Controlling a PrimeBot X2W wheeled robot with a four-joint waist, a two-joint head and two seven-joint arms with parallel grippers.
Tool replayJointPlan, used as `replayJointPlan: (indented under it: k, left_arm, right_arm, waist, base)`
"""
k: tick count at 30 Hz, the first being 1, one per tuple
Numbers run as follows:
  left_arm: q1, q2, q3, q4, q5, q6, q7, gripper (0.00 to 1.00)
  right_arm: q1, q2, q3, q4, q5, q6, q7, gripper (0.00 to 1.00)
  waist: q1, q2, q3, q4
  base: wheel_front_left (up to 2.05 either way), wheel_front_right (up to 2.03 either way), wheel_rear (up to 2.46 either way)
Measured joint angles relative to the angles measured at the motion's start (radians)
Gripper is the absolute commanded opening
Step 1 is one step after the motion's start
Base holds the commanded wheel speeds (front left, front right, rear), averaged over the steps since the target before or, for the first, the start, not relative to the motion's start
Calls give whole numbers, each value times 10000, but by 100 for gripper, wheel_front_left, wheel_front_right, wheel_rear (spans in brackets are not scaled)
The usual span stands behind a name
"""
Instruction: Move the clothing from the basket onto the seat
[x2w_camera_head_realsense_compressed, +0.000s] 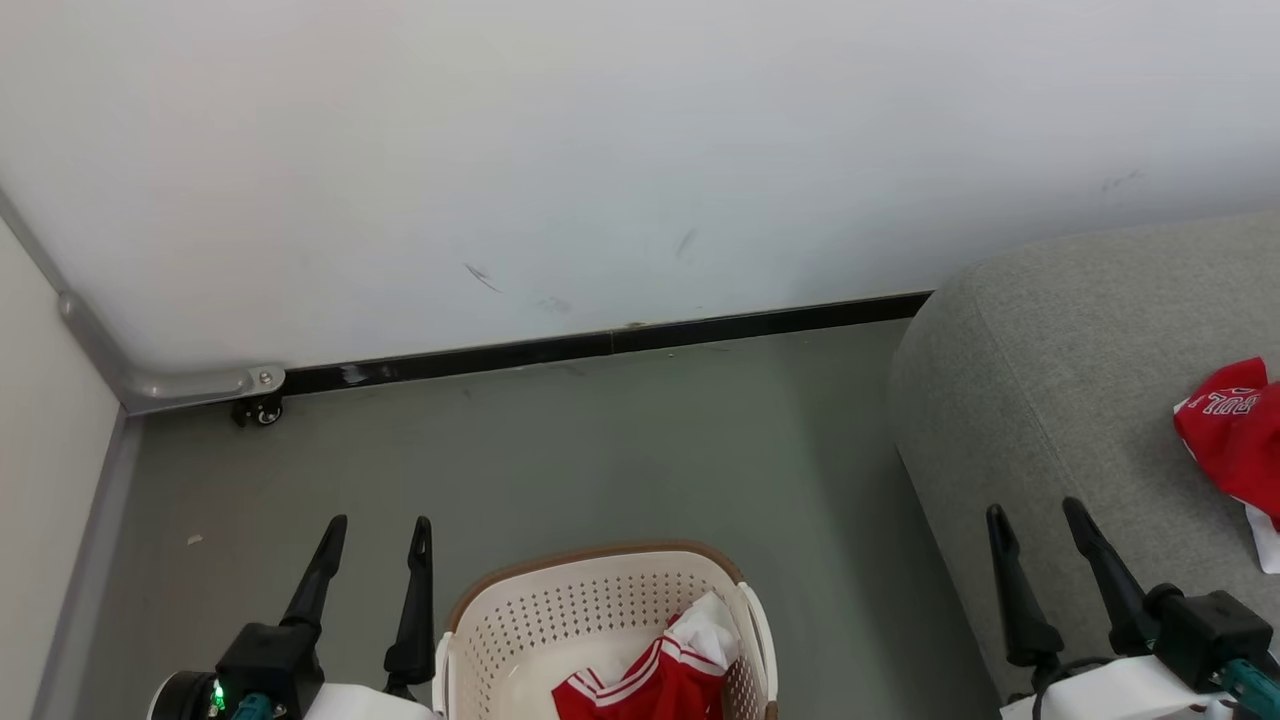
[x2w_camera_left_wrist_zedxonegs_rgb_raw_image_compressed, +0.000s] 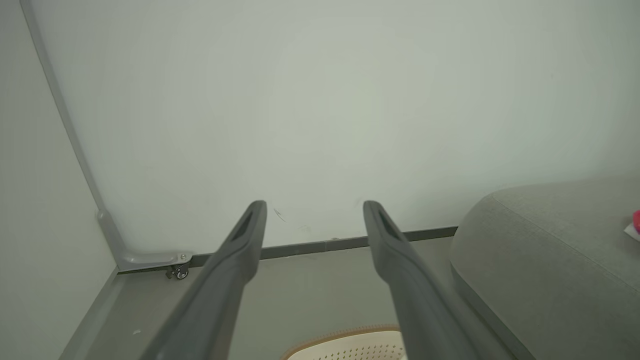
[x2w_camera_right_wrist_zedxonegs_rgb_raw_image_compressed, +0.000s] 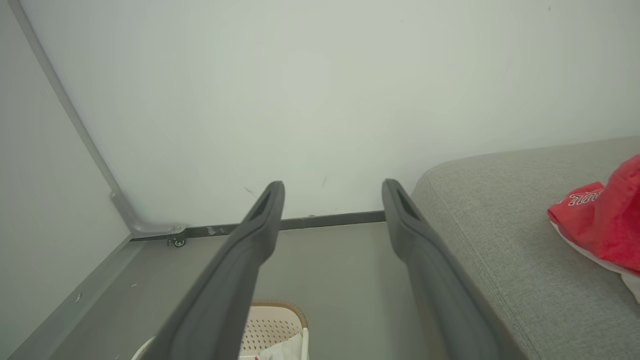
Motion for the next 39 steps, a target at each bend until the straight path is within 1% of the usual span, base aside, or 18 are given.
replayJointPlan:
  k: [23,26,28,37,39]
  left_arm:
    - [-7,-73,59,56,207,-186,0,100]
    - [-105,4,10,59,357,-347,0,100]
    - [-250,65,-75,61,456,-355,0,100]
    - [-1384,201,-644,426,821,-792,15,100]
    - [-1636,180,-842,546,884,-982,75,100]
  right_arm:
    - [198,8,-10,-631,73,0,226,100]
    - [196,8,15,-821,71,0,224,100]
    - [191,10,13,-903,65,0,222,100]
    - [130,13,-67,-1279,-176,0,215,100]
    - [126,19,-180,-1350,-224,0,215,100]
  waist:
    - [1,0,164,-778]
    - [1,0,248,-824]
    - [1,0,317,-848]
    - [1,-1,729,-977]
    - [0,0,845,-1014]
  base:
    - [0,0,0]
    - [0,0,0]
    - [0,0,0]
    - [0,0,0]
    - [0,0,0]
